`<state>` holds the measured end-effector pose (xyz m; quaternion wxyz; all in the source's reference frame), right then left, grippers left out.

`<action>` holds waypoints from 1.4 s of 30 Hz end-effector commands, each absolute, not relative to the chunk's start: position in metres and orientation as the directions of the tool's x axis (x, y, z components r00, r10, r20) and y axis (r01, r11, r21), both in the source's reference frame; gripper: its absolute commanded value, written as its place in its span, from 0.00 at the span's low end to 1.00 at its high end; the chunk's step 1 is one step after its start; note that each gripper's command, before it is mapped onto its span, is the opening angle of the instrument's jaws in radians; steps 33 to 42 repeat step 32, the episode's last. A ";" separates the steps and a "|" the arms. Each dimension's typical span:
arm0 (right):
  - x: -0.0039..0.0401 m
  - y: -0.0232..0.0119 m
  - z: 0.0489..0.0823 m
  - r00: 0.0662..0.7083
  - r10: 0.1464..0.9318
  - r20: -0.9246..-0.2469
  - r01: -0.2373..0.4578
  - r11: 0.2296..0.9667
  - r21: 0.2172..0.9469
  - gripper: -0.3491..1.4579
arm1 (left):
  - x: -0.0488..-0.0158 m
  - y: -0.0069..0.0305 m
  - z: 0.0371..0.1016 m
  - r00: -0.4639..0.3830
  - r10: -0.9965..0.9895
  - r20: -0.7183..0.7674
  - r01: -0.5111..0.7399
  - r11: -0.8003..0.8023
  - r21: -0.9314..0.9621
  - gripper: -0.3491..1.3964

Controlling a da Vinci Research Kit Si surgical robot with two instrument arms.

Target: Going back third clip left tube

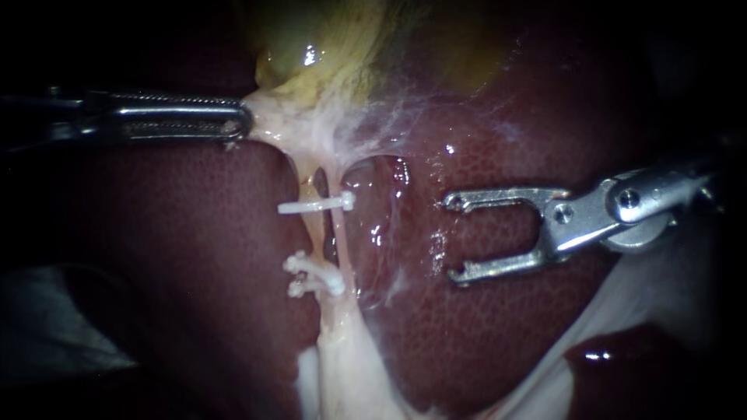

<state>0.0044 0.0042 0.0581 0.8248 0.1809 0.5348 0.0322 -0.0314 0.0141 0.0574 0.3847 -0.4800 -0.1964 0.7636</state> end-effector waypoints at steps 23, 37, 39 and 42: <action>0.0041 0.0042 0.0581 0.427 0.247 -0.870 0.139 0.933 0.333 0.47 | -0.0342 0.0138 0.0633 -0.247 0.766 -0.594 -0.387 -0.640 -0.664 0.00; 0.0042 0.0042 0.0581 0.427 0.248 -0.870 0.138 0.933 0.333 0.47 | -0.0341 0.0136 0.0629 -0.248 0.766 -0.593 -0.383 -0.640 -0.666 0.00; 0.0042 0.0042 0.0581 0.427 0.248 -0.870 0.138 0.933 0.333 0.47 | -0.0341 0.0136 0.0629 -0.248 0.766 -0.593 -0.383 -0.640 -0.666 0.00; 0.0042 0.0042 0.0581 0.427 0.248 -0.870 0.138 0.933 0.333 0.47 | -0.0341 0.0136 0.0629 -0.248 0.766 -0.593 -0.383 -0.640 -0.666 0.00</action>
